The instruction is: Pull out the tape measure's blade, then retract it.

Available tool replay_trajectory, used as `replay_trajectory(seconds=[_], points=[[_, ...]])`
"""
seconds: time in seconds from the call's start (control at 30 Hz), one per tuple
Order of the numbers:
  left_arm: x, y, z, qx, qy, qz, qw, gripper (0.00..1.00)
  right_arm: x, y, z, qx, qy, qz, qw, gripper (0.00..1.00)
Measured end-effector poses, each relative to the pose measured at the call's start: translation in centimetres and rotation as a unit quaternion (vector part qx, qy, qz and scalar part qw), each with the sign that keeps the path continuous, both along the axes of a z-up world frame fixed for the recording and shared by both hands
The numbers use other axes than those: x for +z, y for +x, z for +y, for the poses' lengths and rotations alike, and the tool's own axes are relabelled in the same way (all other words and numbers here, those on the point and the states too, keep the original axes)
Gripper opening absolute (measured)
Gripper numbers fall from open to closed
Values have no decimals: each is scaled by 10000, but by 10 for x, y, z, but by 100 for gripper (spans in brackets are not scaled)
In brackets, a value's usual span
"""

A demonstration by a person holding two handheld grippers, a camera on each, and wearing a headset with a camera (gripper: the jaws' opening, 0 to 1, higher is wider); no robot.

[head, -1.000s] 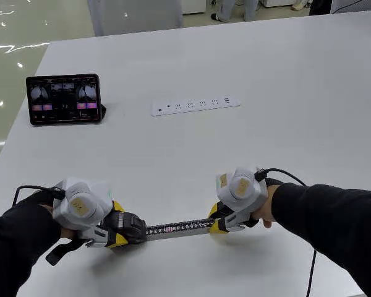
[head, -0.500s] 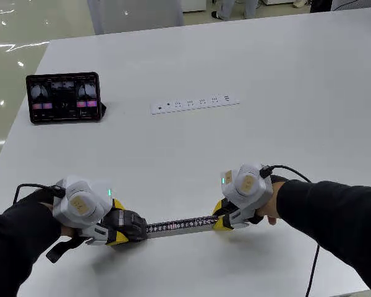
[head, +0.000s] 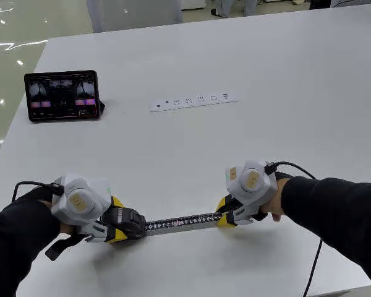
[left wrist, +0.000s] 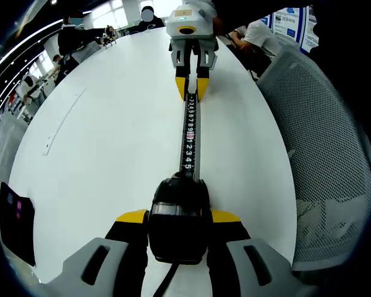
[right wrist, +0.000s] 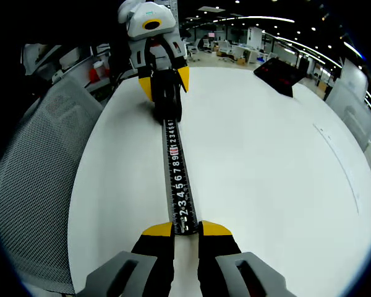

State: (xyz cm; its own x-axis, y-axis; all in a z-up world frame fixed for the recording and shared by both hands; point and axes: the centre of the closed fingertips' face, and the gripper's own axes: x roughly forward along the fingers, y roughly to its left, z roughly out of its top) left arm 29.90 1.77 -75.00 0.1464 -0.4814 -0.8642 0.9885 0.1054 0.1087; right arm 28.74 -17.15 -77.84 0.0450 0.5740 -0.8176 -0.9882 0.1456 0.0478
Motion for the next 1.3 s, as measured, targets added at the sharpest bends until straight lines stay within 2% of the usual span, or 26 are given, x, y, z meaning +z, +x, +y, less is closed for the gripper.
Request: replay_trajectory(seconds=[1.3], points=[[0,0,-4,23,-38,-7,10000,32,0,-1,-32,-109,-42,59,9999,10]])
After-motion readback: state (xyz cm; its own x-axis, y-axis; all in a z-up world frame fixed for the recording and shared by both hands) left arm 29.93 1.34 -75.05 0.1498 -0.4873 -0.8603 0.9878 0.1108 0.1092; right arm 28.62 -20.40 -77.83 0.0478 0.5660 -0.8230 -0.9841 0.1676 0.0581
